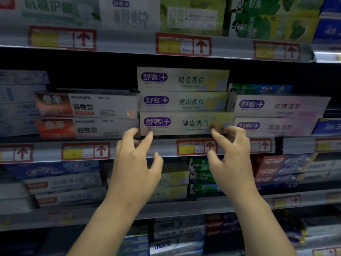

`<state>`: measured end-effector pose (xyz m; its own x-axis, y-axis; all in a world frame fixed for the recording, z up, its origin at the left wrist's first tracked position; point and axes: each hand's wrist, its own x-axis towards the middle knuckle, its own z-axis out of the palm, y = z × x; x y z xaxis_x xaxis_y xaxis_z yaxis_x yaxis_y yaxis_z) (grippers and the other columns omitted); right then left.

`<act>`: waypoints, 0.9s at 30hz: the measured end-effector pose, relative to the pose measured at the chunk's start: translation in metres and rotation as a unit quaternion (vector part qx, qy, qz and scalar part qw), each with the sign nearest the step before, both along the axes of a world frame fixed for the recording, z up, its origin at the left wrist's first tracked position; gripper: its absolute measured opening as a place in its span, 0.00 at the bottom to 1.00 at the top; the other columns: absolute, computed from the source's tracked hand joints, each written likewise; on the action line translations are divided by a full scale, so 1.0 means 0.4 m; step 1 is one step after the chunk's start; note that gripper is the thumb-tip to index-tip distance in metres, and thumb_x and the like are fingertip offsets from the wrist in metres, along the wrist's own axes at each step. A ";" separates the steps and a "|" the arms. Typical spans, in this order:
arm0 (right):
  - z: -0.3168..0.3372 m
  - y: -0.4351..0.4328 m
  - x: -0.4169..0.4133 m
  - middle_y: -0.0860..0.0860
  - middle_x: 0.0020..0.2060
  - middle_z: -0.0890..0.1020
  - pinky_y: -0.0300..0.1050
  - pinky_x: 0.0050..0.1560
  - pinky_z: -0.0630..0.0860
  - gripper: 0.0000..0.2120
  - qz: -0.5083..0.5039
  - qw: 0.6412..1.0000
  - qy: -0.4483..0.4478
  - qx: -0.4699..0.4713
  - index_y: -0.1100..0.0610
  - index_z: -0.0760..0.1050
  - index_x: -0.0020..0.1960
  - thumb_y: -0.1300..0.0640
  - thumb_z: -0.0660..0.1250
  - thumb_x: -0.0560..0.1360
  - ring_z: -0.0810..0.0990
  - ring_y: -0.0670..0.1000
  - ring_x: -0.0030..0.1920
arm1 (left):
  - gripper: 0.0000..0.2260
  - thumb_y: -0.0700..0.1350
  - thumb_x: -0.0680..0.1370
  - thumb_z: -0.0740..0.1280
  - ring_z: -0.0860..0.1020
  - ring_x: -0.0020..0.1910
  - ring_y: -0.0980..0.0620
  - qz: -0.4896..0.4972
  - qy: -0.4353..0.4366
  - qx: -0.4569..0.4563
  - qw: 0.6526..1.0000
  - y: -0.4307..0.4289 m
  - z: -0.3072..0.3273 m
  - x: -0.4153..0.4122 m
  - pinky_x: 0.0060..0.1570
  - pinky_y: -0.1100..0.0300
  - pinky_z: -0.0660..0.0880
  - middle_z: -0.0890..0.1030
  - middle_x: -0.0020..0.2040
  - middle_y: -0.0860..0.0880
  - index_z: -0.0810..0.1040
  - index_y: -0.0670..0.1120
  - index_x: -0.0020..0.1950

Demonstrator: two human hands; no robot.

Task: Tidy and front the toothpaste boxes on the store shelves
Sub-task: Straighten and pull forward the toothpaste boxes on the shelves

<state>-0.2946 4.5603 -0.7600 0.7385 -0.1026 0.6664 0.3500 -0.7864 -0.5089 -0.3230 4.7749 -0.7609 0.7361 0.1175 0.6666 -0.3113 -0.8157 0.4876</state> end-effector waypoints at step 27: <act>-0.012 0.036 0.005 0.57 0.72 0.66 0.58 0.68 0.68 0.23 -0.109 0.990 0.001 -0.088 0.56 0.73 0.72 0.47 0.66 0.79 0.64 0.59 0.70 | 0.27 0.52 0.77 0.68 0.69 0.65 0.41 0.089 -0.015 0.129 0.988 -0.001 -0.014 0.012 0.63 0.42 0.72 0.62 0.76 0.44 0.72 0.46 0.74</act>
<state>-0.2924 4.5746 -0.7648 0.7127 -0.1425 0.6869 0.1617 -0.9195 -0.3584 -0.3183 4.7746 -0.7666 0.6989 0.0662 0.7122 -0.1634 -0.9546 0.2491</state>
